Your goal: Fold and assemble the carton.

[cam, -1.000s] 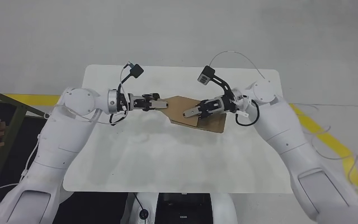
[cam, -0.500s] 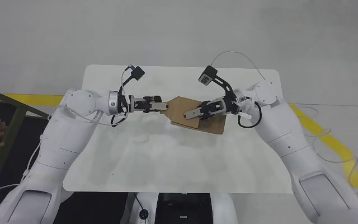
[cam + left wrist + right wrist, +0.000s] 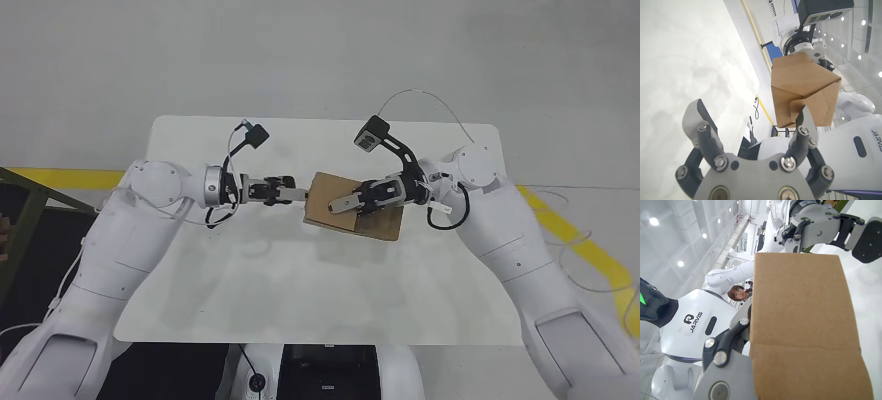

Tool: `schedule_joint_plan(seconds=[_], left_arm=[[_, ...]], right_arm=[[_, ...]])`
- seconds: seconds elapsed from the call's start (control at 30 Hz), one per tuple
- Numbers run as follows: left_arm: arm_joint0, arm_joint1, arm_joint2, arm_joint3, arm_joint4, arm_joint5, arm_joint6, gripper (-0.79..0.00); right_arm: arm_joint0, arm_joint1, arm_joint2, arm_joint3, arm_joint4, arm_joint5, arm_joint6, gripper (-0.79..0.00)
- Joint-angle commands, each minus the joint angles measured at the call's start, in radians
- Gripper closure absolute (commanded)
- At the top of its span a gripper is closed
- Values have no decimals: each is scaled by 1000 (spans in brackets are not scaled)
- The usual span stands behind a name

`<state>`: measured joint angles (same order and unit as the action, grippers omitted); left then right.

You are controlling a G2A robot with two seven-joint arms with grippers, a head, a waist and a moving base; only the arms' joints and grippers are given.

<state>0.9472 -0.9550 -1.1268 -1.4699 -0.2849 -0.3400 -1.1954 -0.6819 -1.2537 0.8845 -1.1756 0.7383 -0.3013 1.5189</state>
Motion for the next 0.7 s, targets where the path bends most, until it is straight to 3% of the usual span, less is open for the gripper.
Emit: schedule_joint_plan(seconds=[0.0, 0.67], left_arm=[[-7, -2, 8, 5, 0, -1, -3, -785], [-42, -16, 56, 19, -20, -10, -24, -785]], right_arm=[[-1, 0, 1, -3, 2, 1, 1, 0], [2, -5, -15, 5, 4, 1, 1, 0]])
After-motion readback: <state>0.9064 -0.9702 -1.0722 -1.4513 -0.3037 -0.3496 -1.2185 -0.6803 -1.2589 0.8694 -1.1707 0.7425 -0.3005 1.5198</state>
